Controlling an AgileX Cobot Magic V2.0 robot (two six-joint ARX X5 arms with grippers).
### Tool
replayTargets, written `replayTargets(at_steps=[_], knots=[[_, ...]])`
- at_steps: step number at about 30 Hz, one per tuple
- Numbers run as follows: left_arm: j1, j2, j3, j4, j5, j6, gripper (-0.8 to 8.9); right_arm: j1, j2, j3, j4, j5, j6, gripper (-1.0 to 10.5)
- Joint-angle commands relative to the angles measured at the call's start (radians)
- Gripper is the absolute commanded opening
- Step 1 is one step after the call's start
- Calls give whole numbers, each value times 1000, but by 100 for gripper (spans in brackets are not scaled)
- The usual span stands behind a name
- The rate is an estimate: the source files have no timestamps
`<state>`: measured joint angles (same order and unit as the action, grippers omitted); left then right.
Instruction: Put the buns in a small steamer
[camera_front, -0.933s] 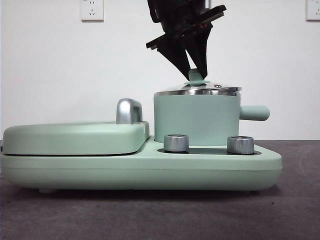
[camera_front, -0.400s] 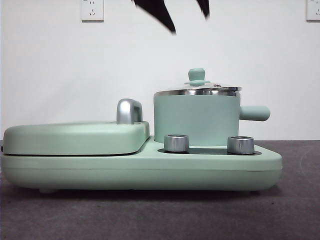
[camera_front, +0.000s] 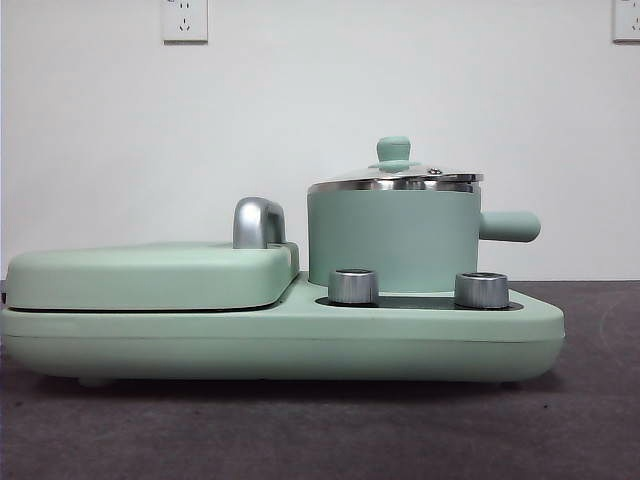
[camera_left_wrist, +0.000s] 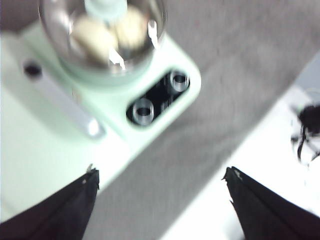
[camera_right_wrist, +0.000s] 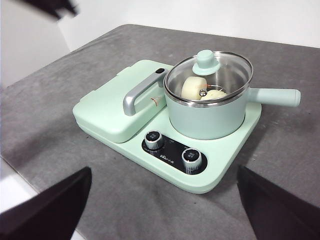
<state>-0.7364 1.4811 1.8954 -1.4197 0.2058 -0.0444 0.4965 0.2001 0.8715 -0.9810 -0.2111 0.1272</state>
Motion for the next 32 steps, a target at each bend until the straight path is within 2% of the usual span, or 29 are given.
replayTargets(at_steps=[1,6,14,15,17,18,19,21,22,32], knots=[[10,-132,-163,22,0,-12,403,5,-1,7,11,-6,-5,464],[34,-410,-473,228,-25,-80,402,5,-1,7,12,-27,-6,464],[46,-830,-813,381,-212,-163,400,5,-1,7,13,-78,-8,464],[47,-873,-842,386,-243,-167,379,5,-1,7,13,-78,-8,464],[47,-945,-888,387,-291,-183,231,5,-1,7,13,-78,-8,461],[47,-976,-906,387,-295,-183,66,5,-1,7,12,-78,-8,416],[47,-996,-917,387,-295,-185,-14,5,-1,7,11,-78,-8,332],[47,-1044,-936,388,-297,-185,12,5,-1,6,8,-78,-17,-22],[47,-1056,-938,386,-298,-184,12,5,-1,6,8,-77,-20,26],[46,-1091,-937,403,-298,-185,13,5,-1,6,10,-77,-9,24]])
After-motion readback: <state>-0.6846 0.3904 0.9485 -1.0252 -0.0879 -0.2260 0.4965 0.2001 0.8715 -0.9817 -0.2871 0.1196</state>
